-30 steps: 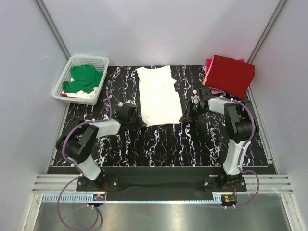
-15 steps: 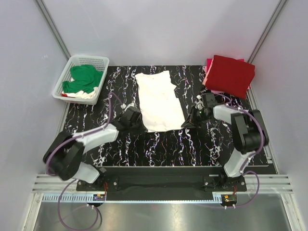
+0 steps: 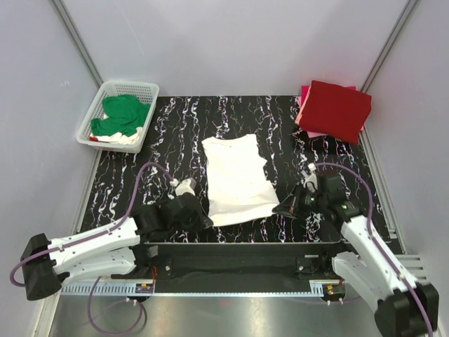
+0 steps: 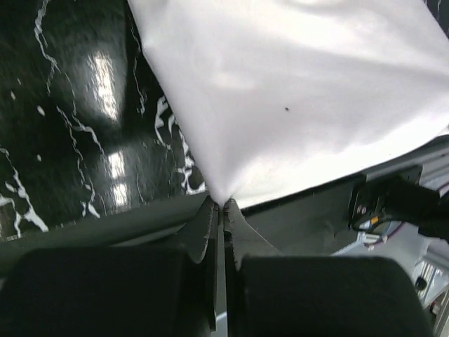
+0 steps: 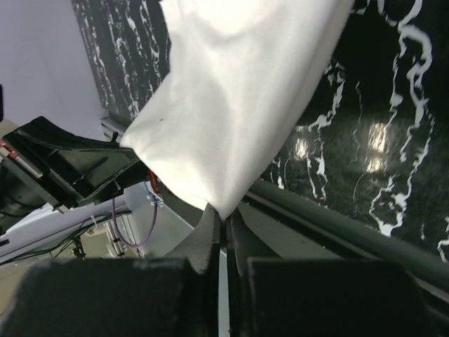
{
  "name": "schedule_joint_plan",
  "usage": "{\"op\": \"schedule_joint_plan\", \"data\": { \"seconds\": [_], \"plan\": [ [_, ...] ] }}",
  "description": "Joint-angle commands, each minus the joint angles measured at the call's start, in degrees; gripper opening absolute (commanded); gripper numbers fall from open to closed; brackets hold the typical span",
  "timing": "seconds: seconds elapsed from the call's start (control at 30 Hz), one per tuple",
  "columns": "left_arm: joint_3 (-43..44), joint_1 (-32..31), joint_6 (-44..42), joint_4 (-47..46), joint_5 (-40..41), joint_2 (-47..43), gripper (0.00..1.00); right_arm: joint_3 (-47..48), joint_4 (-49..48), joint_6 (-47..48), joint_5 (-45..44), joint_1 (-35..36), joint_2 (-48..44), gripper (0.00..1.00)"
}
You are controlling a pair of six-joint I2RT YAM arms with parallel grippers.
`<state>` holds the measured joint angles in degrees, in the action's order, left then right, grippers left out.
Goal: Fold and stack the t-shirts
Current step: Fold the tshirt
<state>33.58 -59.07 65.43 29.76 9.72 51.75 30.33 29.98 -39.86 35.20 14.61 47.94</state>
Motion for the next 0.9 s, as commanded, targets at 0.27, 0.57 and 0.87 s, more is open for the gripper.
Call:
{"op": "schedule_joint_plan", "data": {
  "seconds": [0.27, 0.57, 0.87],
  "plan": [
    [7.79, -17.56, 14.2, 14.71, 10.58, 1.5, 0.0, 1.57, 23.27, -6.2, -0.73, 1.21, -21.31, 0.0],
    [22.74, -14.86, 7.35, 24.2, 13.23, 6.78, 0.0, 8.34, 23.2, -3.48, -5.05, 1.12, -15.17, 0.0],
    [27.15, -4.22, -3.36, 23.51, 8.4, 8.55, 0.01, 15.55, 20.12, 0.22, -9.18, 1.12, -4.88, 0.0]
  ]
}}
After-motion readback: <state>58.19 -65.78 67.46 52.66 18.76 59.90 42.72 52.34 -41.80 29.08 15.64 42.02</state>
